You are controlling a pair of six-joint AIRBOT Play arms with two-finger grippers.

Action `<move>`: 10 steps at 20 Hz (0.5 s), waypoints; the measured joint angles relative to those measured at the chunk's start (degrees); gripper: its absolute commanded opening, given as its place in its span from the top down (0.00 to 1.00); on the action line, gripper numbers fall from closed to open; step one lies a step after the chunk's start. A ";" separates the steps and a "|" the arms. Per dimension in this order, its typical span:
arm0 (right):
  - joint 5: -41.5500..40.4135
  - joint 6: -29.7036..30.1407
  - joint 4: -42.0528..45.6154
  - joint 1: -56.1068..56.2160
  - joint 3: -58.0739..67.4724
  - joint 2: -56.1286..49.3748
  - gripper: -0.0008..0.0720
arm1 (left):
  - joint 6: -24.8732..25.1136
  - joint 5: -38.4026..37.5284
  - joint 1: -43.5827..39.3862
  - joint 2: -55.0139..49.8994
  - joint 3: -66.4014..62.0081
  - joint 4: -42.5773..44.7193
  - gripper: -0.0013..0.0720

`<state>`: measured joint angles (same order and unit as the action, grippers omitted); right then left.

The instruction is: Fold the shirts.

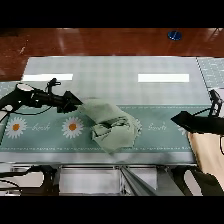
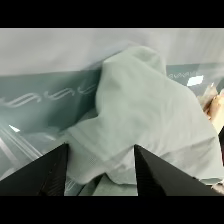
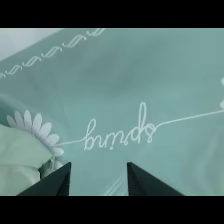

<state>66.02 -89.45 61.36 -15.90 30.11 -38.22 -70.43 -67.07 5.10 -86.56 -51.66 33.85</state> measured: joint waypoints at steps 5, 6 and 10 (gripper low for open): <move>0.20 -1.73 -1.31 7.23 -4.55 0.00 0.43 | 1.84 -0.63 -5.49 -3.48 -4.15 -0.24 0.95; -0.26 -2.19 -2.16 9.35 -5.92 0.00 0.43 | 2.27 -0.90 -5.79 -3.74 -4.68 -0.24 0.95; -4.92 -4.79 -5.46 17.64 -9.97 0.00 0.43 | 3.74 -2.78 -5.86 -4.20 -5.79 -0.02 0.95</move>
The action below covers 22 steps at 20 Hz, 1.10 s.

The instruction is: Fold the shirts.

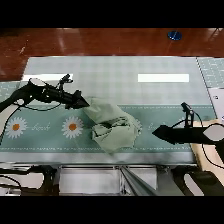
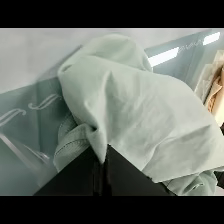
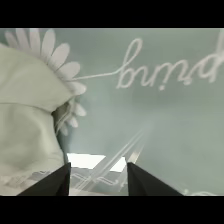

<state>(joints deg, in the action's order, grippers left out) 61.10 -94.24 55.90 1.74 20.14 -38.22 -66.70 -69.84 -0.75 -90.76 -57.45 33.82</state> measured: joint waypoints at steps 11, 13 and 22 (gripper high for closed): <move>-9.16 -1.33 -7.82 12.48 -1.66 -7.34 0.43 | 0.68 -1.70 0.33 -0.13 -0.35 0.20 0.95; -11.98 3.13 -12.68 12.92 -1.60 -11.91 0.43 | 0.68 -1.77 0.33 -0.13 -0.35 0.20 0.95; -12.74 26.10 -34.34 13.46 7.41 -33.16 0.96 | 0.70 -1.46 0.55 -0.11 -0.68 0.24 0.95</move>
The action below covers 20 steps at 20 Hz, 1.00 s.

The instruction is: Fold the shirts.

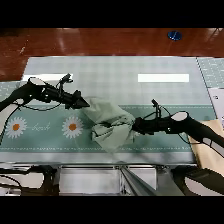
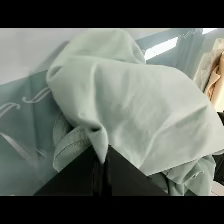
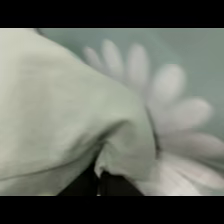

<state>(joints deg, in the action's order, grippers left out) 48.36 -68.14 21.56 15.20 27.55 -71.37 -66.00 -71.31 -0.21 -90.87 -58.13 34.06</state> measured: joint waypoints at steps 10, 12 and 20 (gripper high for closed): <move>16.59 -8.66 23.15 -8.22 49.22 6.12 0.97 | -3.43 -1.79 7.74 10.82 -26.97 -5.97 0.95; 20.94 -11.52 29.42 -8.96 64.63 7.06 0.96 | -4.87 -1.92 9.05 14.14 -37.00 -7.17 0.95; 31.61 -15.30 41.86 -9.77 95.19 15.45 0.96 | -7.91 -2.58 14.56 30.56 -59.28 -7.39 0.95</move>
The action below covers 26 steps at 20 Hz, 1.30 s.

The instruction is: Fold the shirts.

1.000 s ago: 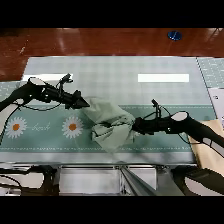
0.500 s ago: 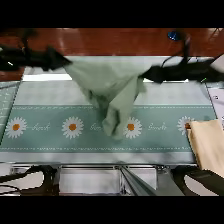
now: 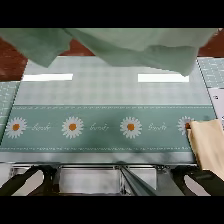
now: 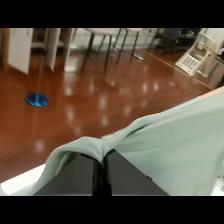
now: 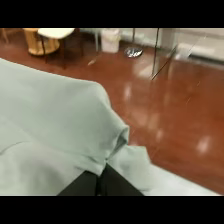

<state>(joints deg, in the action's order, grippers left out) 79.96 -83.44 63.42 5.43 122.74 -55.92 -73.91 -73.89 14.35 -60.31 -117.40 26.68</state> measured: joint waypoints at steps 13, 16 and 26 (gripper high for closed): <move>6.29 -0.87 3.96 -0.04 -18.14 7.08 0.96 | -0.24 -8.50 -2.38 19.04 26.14 11.06 0.95; 1.77 -0.57 1.97 -0.07 -28.94 3.39 0.96 | 1.57 -5.90 -5.51 17.79 42.12 11.19 0.95; -13.84 2.43 -6.38 -0.04 -31.39 -28.94 0.96 | 5.55 26.03 -8.35 -5.31 66.84 10.51 0.95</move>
<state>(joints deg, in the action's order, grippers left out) 66.13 -81.01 57.04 5.39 91.35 -84.86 -68.36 -47.86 6.00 -65.63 -50.57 37.19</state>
